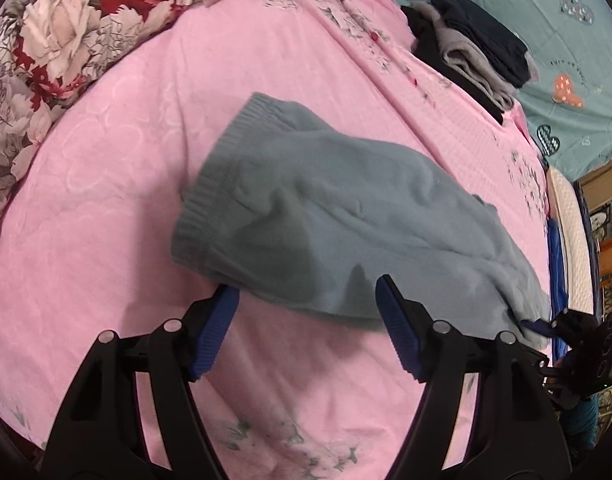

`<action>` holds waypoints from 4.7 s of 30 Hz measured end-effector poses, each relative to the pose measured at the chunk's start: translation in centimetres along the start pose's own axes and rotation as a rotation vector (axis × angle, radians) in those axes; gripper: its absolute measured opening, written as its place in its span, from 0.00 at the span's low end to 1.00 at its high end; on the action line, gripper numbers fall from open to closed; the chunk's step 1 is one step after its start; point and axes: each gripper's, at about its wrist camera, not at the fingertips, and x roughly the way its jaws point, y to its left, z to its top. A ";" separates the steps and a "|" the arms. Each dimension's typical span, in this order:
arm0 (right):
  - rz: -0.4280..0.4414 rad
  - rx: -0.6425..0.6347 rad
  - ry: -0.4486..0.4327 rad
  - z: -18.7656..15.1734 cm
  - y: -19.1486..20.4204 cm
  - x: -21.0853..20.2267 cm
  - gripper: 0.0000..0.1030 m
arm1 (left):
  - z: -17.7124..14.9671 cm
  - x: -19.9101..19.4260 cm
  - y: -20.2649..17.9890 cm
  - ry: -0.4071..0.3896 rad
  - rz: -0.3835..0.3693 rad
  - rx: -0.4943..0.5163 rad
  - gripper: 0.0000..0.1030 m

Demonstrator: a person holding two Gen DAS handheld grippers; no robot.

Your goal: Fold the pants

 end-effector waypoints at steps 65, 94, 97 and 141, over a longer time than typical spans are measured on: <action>0.380 0.338 0.067 9.7 -8.6 5.4 0.41 | 0.0 1.8 -5.8 -0.052 0.081 0.187 0.76; 0.458 0.309 0.128 9.7 -13.8 9.8 0.41 | 1.4 2.5 -6.0 -0.028 0.094 0.216 0.77; 0.405 0.251 0.142 10.4 -12.9 10.7 0.41 | 1.4 2.1 -5.2 -0.028 0.111 0.203 0.77; -0.047 0.037 0.092 11.2 -14.3 12.3 0.65 | 2.5 -2.7 0.1 -0.120 0.202 0.215 0.77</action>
